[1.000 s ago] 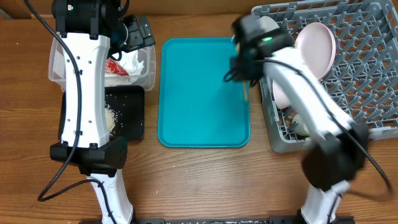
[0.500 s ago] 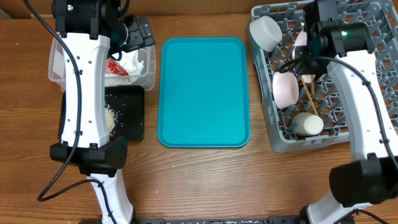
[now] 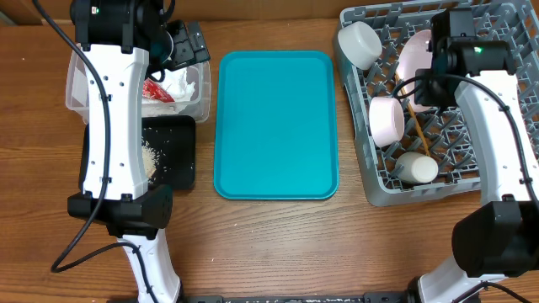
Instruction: Sort waste into correct bins and load items into the dishwasher
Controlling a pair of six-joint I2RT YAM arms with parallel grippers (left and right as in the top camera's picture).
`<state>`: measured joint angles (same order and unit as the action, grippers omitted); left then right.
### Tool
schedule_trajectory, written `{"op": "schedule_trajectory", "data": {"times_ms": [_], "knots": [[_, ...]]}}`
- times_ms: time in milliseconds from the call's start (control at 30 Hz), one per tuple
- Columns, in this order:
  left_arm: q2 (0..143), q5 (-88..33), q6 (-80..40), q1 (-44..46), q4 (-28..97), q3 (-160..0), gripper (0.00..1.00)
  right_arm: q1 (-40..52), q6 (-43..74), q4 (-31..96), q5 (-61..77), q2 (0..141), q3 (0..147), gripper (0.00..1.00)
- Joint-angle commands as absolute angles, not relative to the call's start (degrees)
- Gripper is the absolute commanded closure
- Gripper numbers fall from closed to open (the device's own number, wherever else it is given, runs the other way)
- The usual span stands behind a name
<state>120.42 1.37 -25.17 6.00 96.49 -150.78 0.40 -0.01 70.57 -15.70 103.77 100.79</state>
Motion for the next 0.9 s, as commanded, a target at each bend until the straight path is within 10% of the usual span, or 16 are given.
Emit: {"op": "schedule_trajectory", "data": {"times_ms": [0,867], "knots": [[119.7,2.1,-25.7,6.4,96.6,-151.5,0.00,0.4,0.0,68.5,-6.6,103.1,100.4,0.70],[119.7,2.1,-25.7,6.4,96.6,-151.5,0.00,18.3,9.2,49.5,0.7,104.0,100.6,0.24]]}}
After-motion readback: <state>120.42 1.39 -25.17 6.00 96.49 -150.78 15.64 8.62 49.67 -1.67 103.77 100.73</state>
